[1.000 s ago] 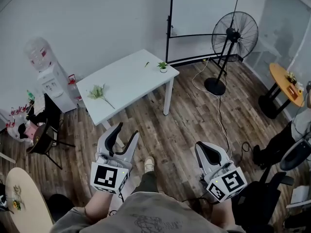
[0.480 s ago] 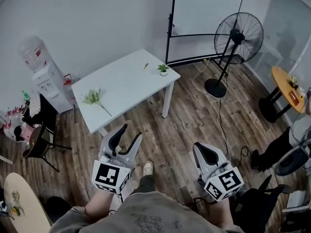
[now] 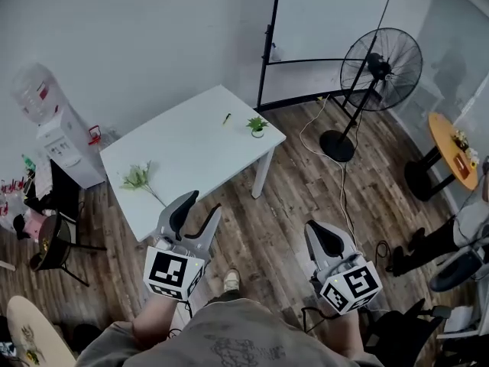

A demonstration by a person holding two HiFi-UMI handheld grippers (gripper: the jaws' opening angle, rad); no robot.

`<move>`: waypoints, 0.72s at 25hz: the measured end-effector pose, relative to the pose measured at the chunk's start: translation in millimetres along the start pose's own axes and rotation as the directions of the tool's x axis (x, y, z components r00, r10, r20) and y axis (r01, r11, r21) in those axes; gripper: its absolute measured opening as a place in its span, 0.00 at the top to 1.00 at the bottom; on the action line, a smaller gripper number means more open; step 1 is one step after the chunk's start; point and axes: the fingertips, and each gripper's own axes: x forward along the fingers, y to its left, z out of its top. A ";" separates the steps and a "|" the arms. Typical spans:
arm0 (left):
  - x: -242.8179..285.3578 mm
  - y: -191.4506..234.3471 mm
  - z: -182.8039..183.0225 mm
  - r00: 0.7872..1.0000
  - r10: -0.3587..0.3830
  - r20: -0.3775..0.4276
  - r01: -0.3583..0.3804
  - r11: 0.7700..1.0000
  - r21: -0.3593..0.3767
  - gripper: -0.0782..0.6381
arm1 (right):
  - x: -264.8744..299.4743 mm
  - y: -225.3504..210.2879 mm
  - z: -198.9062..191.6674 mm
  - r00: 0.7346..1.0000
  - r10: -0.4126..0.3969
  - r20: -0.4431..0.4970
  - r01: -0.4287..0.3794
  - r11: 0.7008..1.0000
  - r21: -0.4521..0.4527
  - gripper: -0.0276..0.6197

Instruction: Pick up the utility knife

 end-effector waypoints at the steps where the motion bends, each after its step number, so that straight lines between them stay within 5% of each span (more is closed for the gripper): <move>1: 9.3 10.3 1.1 1.000 -0.003 0.003 0.003 1.000 -0.010 0.62 | 10.9 -8.9 4.6 1.000 -0.017 0.008 0.017 1.000 0.008 0.91; 18: 102.5 99.0 -8.1 0.999 0.015 -0.033 -0.015 1.000 -0.008 0.63 | 128.9 -75.2 17.0 0.999 -0.044 -0.008 0.044 0.999 0.017 0.91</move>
